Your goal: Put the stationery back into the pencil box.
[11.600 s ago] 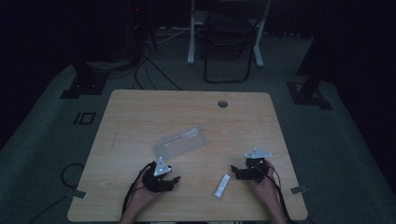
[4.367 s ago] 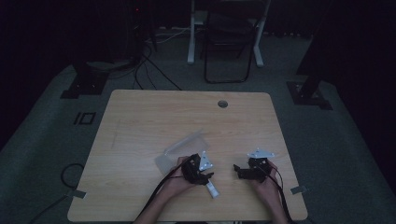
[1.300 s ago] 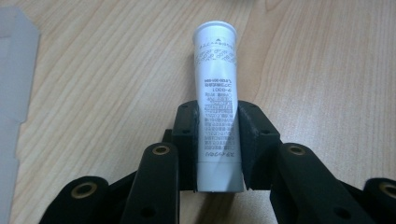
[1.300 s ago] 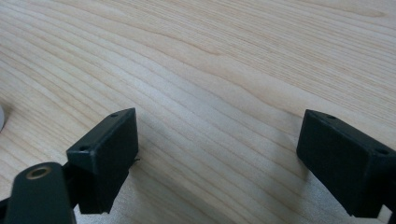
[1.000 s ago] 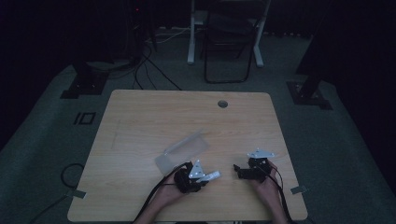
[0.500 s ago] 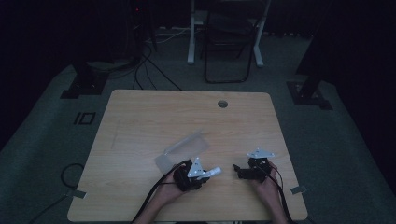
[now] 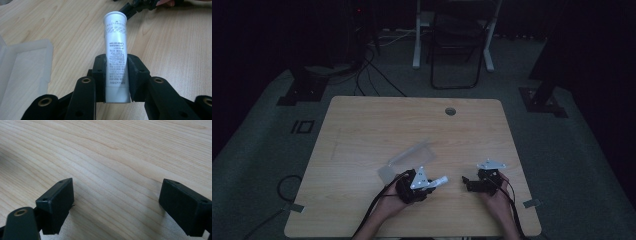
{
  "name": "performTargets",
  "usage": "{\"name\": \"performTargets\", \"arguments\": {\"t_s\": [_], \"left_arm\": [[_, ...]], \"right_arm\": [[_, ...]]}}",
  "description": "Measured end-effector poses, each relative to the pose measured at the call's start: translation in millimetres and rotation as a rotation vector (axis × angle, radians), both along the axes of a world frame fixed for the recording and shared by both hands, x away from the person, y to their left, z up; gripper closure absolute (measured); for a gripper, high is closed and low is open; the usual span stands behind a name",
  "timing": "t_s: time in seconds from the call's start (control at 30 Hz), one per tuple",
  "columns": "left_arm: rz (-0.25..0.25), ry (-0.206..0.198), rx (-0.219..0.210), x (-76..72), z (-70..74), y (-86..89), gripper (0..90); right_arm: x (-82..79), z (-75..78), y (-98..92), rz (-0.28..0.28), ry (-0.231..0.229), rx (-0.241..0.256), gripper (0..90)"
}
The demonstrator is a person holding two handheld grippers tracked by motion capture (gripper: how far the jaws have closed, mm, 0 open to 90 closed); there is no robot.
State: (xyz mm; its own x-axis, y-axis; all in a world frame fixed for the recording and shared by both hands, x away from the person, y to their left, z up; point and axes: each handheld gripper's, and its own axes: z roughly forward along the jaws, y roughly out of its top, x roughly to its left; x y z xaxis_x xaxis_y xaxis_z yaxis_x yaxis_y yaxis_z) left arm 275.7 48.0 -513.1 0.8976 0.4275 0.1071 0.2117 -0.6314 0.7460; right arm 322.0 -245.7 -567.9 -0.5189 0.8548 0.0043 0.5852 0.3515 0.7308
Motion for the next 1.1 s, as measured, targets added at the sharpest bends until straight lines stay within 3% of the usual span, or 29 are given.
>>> {"name": "performTargets", "arguments": {"t_s": [1.1], "left_arm": [[0.031,-0.058,-0.024,7.4,28.0,12.0,71.1]], "right_arm": [[-1.7,-0.1,-0.7,0.002,0.000,0.000,12.6]]}}
